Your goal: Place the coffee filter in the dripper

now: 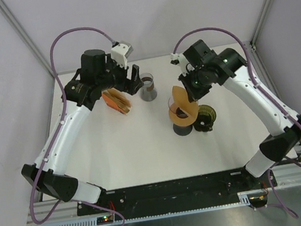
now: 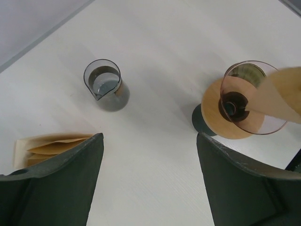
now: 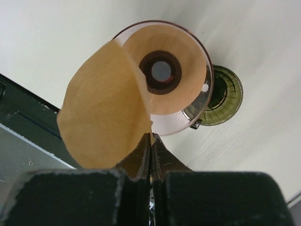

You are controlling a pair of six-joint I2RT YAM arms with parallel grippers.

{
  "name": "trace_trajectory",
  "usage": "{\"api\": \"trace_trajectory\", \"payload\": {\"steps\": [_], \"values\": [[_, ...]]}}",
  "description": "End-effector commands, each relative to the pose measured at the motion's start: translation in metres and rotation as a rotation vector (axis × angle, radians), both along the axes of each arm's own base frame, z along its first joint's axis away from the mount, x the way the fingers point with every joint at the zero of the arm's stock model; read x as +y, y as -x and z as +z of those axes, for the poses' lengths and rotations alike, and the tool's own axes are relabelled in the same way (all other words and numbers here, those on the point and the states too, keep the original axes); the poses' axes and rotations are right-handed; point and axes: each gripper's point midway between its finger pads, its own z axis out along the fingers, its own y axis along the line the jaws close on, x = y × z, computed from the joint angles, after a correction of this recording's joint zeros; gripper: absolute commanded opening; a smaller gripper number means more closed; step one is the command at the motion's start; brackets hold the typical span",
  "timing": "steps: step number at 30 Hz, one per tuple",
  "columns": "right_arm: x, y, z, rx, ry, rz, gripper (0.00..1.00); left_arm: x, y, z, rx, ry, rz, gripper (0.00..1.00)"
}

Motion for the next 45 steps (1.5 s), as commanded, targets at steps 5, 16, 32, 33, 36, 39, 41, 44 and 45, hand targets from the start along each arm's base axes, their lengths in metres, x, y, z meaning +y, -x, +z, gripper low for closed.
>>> {"api": "trace_trajectory", "payload": {"steps": [5, 16, 32, 33, 36, 39, 41, 44, 45], "values": [[0.011, -0.028, -0.012, 0.009, 0.040, 0.026, 0.00, -0.012, 0.006, -0.009, 0.013, -0.006, -0.065, 0.84], [0.010, -0.040, -0.032, 0.026, 0.096, 0.002, 0.00, -0.035, 0.018, -0.021, 0.077, 0.017, -0.131, 0.83], [0.002, -0.038, -0.047, 0.012, 0.092, -0.038, 0.00, -0.100, 0.030, -0.051, 0.271, 0.076, -0.230, 0.71], [0.002, -0.039, -0.047, 0.010, 0.091, -0.039, 0.00, -0.102, 0.031, -0.053, 0.278, 0.074, -0.235, 0.70], [0.002, -0.039, -0.046, 0.004, 0.087, -0.041, 0.00, -0.108, 0.033, -0.062, 0.298, 0.063, -0.247, 0.64], [0.001, -0.041, -0.044, -0.010, 0.080, -0.047, 0.00, -0.111, 0.033, -0.067, 0.307, 0.054, -0.249, 0.57], [0.001, -0.042, -0.042, -0.021, 0.074, -0.049, 0.05, -0.111, 0.031, -0.070, 0.308, 0.048, -0.246, 0.51], [0.000, -0.043, -0.038, -0.041, 0.067, -0.057, 0.17, -0.113, 0.032, -0.072, 0.309, 0.044, -0.252, 0.46], [0.000, -0.044, -0.037, -0.047, 0.066, -0.060, 0.23, -0.114, 0.032, -0.073, 0.311, 0.041, -0.253, 0.46]]}}
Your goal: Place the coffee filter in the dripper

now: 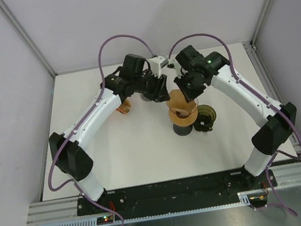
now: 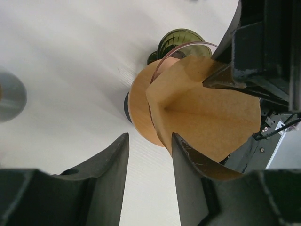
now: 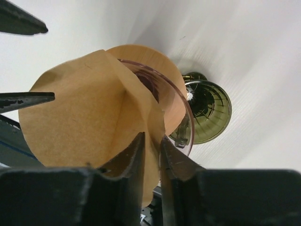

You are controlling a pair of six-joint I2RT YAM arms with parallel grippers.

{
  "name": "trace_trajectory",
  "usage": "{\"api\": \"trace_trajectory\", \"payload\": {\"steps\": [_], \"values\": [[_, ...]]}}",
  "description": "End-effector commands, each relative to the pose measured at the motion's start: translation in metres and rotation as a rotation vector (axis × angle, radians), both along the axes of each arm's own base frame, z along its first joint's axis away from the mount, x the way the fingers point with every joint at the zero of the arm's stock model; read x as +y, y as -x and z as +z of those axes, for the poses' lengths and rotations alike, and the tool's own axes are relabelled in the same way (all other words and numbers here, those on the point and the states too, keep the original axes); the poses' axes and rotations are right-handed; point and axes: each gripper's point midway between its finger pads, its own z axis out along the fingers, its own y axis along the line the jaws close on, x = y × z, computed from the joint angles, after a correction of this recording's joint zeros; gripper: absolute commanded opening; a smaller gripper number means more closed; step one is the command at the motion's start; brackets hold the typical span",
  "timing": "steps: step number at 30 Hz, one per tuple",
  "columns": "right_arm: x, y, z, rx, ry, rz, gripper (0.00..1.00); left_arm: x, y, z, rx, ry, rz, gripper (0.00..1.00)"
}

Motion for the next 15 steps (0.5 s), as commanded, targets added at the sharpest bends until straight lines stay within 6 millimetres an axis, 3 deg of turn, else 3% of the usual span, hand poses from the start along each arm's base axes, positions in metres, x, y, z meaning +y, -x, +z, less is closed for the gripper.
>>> {"api": "trace_trajectory", "payload": {"steps": [1, 7, 15], "values": [[-0.003, -0.006, 0.024, -0.097, -0.042, -0.021, 0.28, -0.009, 0.000, 0.017, -0.029, 0.035, -0.019, 0.45], [-0.007, -0.010, 0.036, -0.156, -0.049, -0.037, 0.49, -0.010, 0.000, 0.014, -0.031, 0.025, -0.024, 0.41], [-0.008, -0.012, 0.057, -0.237, -0.087, -0.031, 0.64, -0.011, -0.001, 0.020, -0.060, 0.025, -0.027, 0.40]]}}
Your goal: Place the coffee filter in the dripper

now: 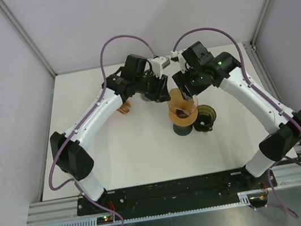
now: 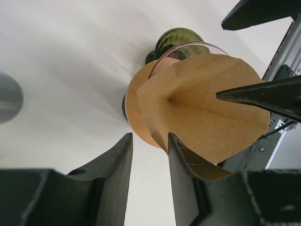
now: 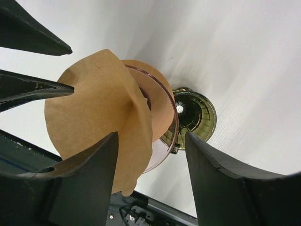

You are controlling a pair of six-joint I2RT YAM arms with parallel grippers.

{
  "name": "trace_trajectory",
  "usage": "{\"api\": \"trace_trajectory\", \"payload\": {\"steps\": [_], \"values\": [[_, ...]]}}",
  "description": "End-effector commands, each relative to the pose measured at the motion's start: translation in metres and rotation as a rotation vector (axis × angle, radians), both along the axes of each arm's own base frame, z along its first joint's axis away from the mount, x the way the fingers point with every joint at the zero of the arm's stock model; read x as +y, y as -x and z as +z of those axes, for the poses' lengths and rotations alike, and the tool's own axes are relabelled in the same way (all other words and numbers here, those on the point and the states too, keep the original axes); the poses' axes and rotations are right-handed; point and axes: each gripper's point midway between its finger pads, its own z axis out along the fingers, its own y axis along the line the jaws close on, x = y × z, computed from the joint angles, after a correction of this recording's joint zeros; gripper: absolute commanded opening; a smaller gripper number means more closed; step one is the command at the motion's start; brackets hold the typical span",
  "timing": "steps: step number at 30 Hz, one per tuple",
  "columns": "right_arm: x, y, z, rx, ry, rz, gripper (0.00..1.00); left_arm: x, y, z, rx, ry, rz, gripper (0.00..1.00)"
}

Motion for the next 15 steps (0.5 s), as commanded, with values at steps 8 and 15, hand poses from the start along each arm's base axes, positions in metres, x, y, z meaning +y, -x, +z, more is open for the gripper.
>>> {"api": "trace_trajectory", "payload": {"steps": [8, 15], "values": [[0.016, -0.001, 0.066, -0.296, -0.101, 0.072, 0.62, -0.006, -0.004, 0.032, -0.090, 0.037, -0.014, 0.42], [0.036, 0.013, 0.053, -0.284, -0.162, 0.156, 0.19, -0.005, -0.006, 0.032, -0.096, 0.032, -0.005, 0.42]]}}
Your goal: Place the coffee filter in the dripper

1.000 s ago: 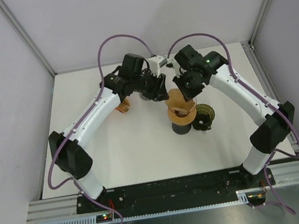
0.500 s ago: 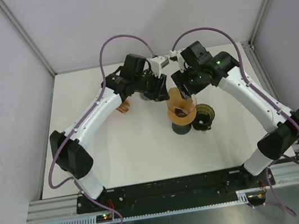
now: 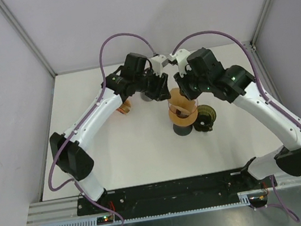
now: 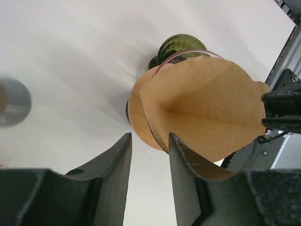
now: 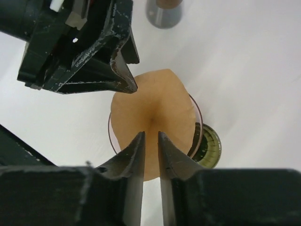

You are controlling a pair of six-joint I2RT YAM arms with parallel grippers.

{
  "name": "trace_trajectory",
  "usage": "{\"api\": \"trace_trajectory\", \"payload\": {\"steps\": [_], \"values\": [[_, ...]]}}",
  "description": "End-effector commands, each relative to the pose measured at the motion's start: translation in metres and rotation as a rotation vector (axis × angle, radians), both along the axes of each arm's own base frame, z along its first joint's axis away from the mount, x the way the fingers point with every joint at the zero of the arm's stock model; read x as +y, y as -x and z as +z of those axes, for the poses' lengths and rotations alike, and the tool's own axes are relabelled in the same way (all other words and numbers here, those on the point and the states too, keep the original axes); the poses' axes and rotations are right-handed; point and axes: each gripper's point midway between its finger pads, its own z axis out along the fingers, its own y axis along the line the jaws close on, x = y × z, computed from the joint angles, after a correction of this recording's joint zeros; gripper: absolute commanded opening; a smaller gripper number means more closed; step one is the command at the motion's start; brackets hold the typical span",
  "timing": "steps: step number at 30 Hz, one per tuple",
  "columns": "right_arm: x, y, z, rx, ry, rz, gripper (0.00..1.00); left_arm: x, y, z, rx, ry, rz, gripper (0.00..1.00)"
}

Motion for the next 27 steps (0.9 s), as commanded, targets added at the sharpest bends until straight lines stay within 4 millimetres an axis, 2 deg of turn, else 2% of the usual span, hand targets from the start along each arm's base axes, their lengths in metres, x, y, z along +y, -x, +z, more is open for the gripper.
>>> {"api": "trace_trajectory", "payload": {"steps": [1, 3, 5, 13, 21, 27], "values": [[0.005, -0.008, -0.003, -0.025, -0.030, 0.001, 0.13, -0.003, -0.002, 0.025, -0.065, 0.031, -0.010, 0.43], [0.002, -0.010, -0.015, -0.001, -0.012, -0.015, 0.03, -0.002, -0.001, 0.026, -0.069, 0.031, -0.008, 0.43], [0.006, -0.008, -0.023, 0.029, -0.022, 0.005, 0.01, -0.001, -0.001, 0.028, -0.074, 0.033, -0.006, 0.45], [0.009, -0.006, -0.066, 0.154, -0.005, 0.021, 0.00, 0.001, -0.001, 0.031, -0.082, 0.035, -0.001, 0.48], [0.010, 0.003, -0.091, 0.204, 0.043, 0.041, 0.00, 0.012, -0.009, 0.041, -0.105, 0.042, 0.036, 0.52], [0.003, 0.007, -0.110, 0.232, 0.136, 0.017, 0.00, 0.021, -0.014, 0.051, -0.124, 0.056, 0.058, 0.61]]}}
